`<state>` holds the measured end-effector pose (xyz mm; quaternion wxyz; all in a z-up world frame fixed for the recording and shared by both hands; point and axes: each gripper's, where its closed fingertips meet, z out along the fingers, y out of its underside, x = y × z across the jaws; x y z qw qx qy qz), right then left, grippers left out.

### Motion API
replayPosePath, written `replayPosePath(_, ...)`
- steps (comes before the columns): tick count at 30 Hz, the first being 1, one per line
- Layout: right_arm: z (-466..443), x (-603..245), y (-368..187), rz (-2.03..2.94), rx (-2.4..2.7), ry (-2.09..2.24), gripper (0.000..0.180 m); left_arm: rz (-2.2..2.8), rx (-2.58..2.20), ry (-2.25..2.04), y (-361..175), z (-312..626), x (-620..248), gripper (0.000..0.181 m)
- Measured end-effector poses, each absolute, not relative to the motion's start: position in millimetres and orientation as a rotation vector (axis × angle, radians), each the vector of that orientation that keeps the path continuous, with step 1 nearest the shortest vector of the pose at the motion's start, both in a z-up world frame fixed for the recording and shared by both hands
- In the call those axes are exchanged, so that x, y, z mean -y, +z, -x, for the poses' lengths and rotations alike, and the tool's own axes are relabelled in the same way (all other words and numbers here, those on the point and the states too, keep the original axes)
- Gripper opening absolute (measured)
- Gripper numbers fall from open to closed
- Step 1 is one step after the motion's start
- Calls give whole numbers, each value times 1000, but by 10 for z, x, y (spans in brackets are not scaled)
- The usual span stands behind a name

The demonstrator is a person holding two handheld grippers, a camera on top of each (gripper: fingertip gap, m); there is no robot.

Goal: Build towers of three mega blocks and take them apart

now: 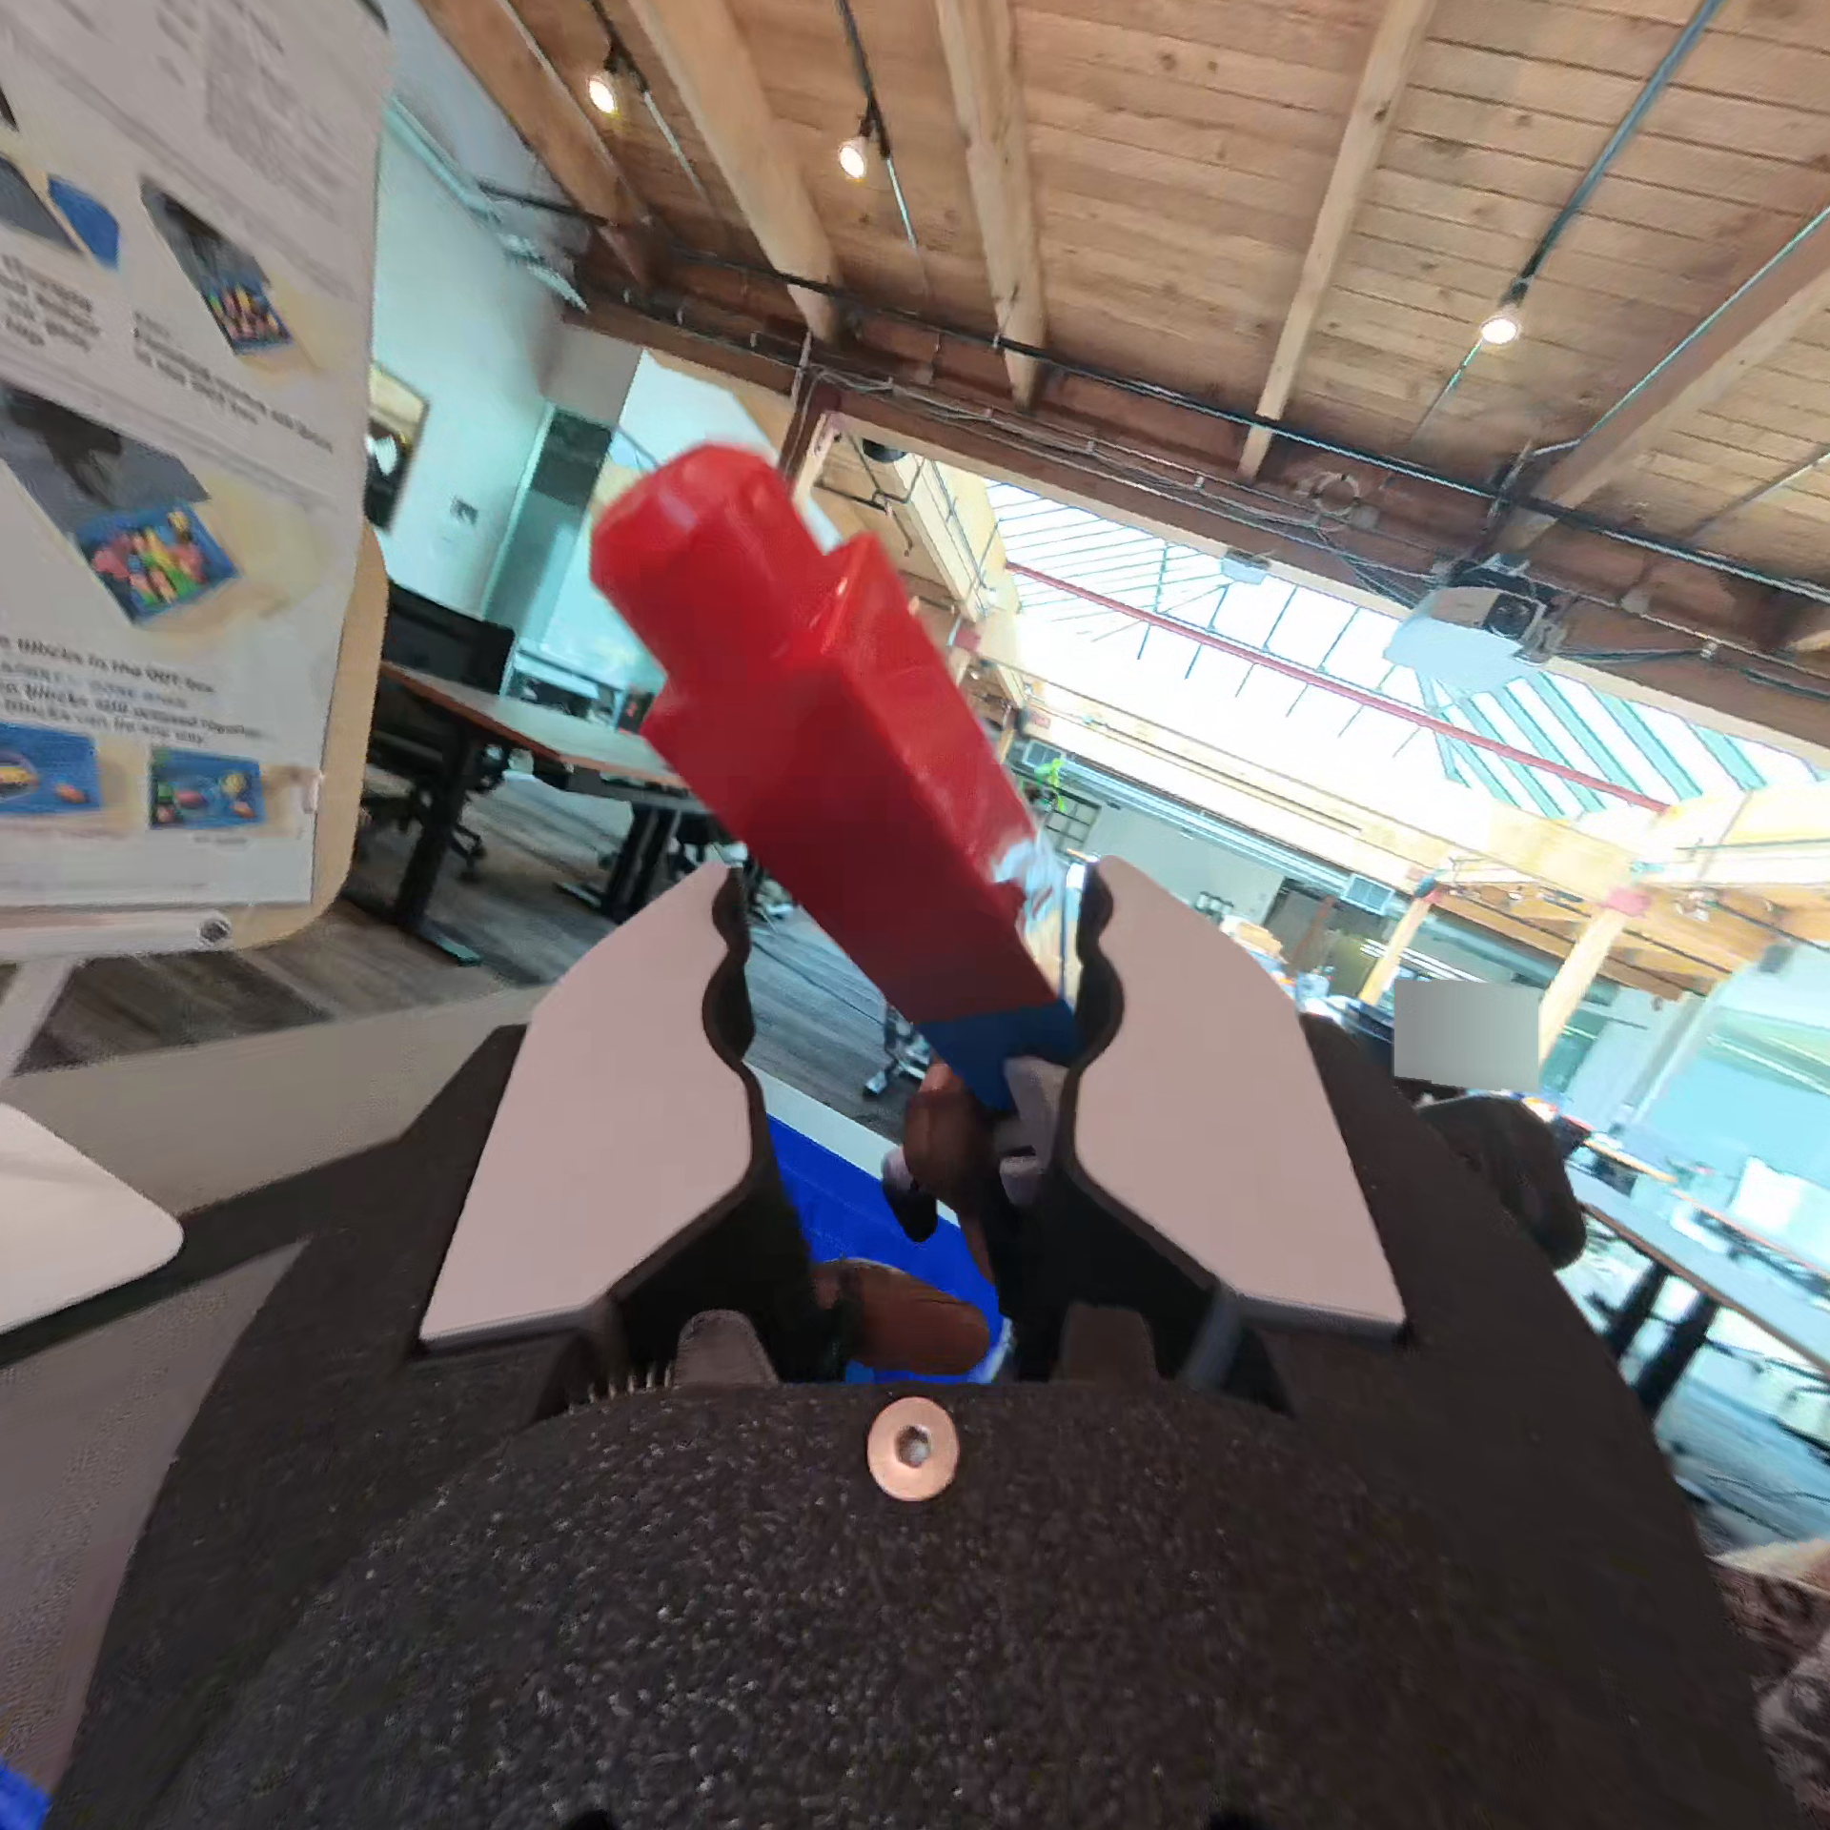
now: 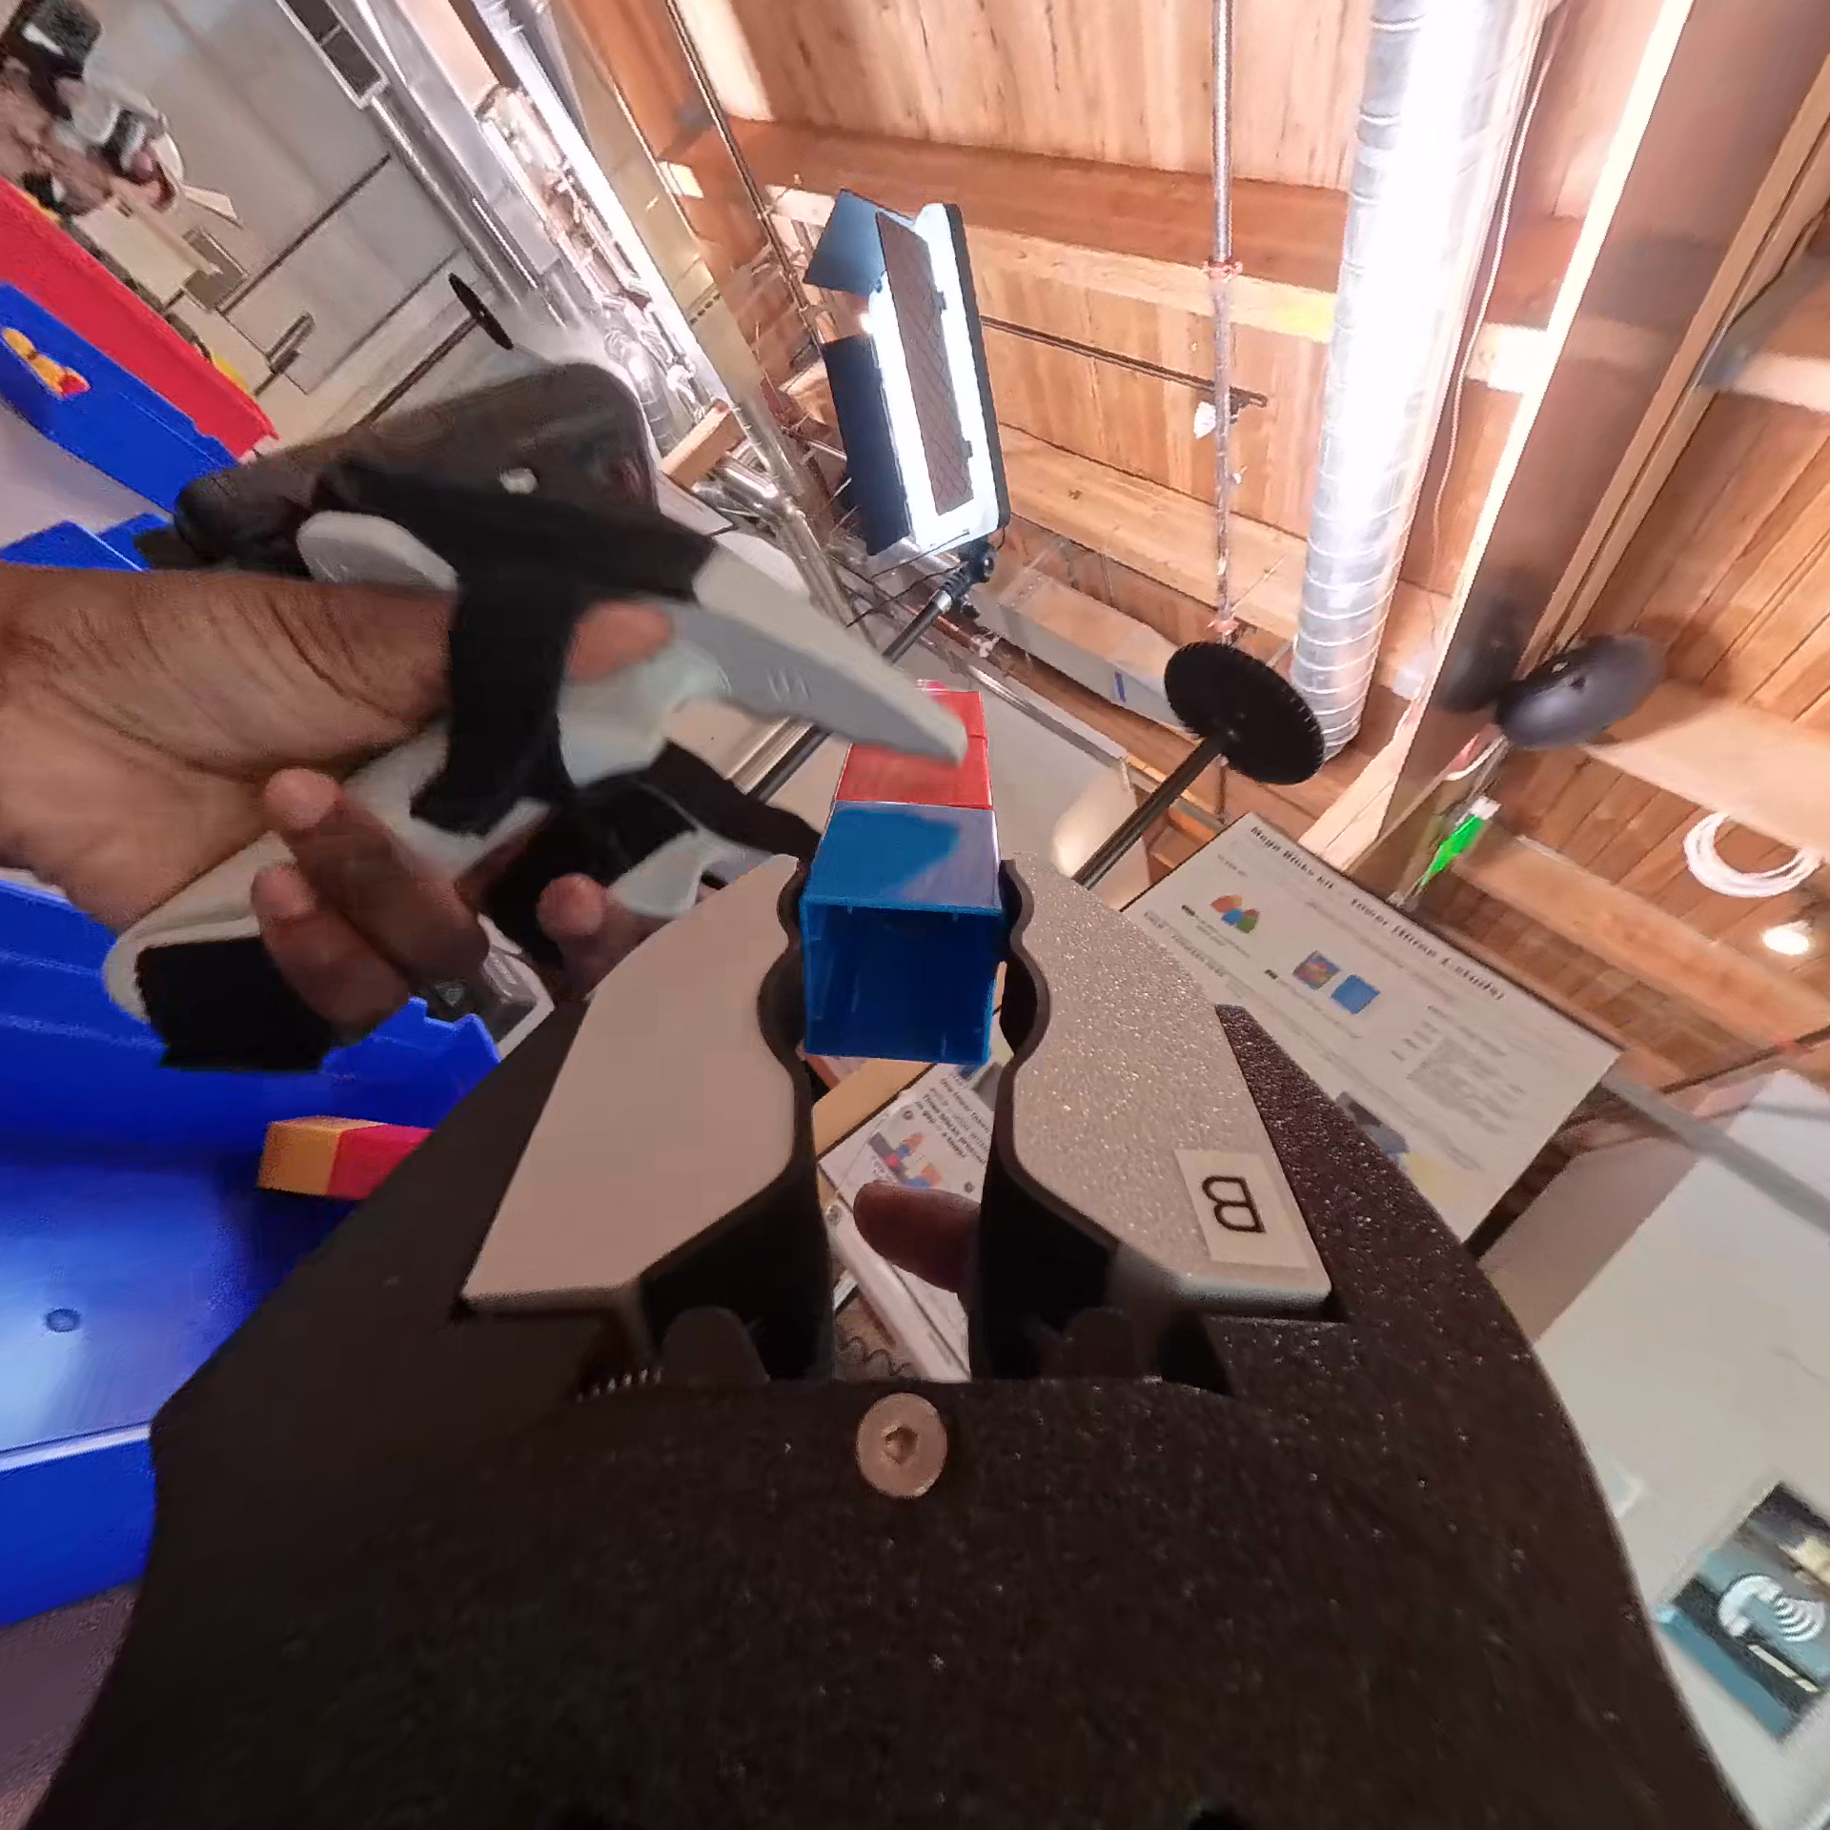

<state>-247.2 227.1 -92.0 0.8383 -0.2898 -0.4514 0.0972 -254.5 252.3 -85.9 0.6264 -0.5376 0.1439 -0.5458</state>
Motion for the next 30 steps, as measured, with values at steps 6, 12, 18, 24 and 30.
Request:
replayPosePath(6, 2494, -2268, -938, 617, 992, 101, 35, 1134, -263, -1691, -823, 2466, -2445, 36)
replayPosePath(12, 2505, -2275, -930, 649, 1000, 68, 35, 1132, -280, -1623, -788, 2513, -2413, 35)
replayPosePath(18, 2011, -2335, -766, 693, 923, 83, 35, 974, -35, -1338, -594, 3739, -2505, 36)
replayPosePath(24, 896, -2890, -1007, 1157, 710, 142, 35, 1052, -35, -904, -588, 4437, -2269, 36)
replayPosePath(30, 128, -3408, -2124, 1876, 538, 37, 36, 1104, -101, -917, -637, 4291, -2296, 36)
